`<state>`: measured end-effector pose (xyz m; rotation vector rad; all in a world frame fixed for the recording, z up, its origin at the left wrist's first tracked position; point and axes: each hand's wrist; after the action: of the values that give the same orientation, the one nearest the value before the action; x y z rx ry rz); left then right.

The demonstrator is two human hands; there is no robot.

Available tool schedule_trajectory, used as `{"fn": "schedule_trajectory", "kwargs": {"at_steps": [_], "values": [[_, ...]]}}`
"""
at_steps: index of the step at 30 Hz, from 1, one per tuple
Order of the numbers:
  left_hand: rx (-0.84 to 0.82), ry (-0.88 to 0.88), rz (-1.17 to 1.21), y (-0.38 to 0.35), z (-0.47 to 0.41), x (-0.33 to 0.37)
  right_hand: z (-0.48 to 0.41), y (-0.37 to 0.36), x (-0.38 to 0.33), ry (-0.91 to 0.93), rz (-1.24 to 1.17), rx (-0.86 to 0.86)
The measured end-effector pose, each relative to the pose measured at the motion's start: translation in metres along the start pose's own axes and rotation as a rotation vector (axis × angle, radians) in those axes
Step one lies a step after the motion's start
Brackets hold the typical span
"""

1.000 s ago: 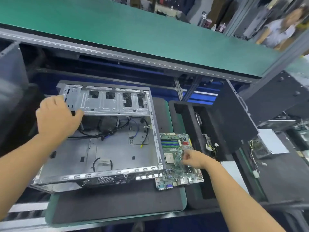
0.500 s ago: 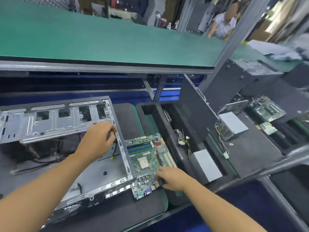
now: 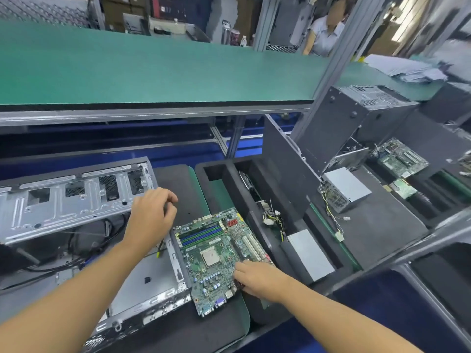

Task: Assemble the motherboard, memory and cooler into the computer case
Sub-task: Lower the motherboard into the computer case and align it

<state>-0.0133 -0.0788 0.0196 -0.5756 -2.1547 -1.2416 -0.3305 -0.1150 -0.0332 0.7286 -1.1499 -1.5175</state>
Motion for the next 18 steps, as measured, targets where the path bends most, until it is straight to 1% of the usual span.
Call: {"fn": "schedule_trajectory", "kwargs": {"at_steps": [5, 9, 14, 18], "values": [[0.022, 0.009, 0.007, 0.0, -0.008, -0.003, -0.002, 0.011, 0.006, 0.061, 0.027, -0.015], [0.013, 0.02, -0.015, 0.001, -0.006, -0.007, 0.002, 0.017, 0.012, 0.089, 0.033, 0.026], [0.01, 0.054, -0.022, 0.001, -0.003, -0.011, 0.009, 0.028, 0.028, 0.024, 0.055, 0.066], [0.023, 0.107, -0.05, 0.001, 0.0, -0.013, -0.005, 0.045, 0.044, -0.047, 0.042, 0.083]]}}
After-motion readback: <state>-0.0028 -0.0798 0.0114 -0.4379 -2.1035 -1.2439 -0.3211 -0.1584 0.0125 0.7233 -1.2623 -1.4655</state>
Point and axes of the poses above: each hand's wrist, its own z-axis away from the middle knuckle, its own y-axis out of the back of the hand, x = y × z, and after that the axes turned 12 degrees about z, right-handed
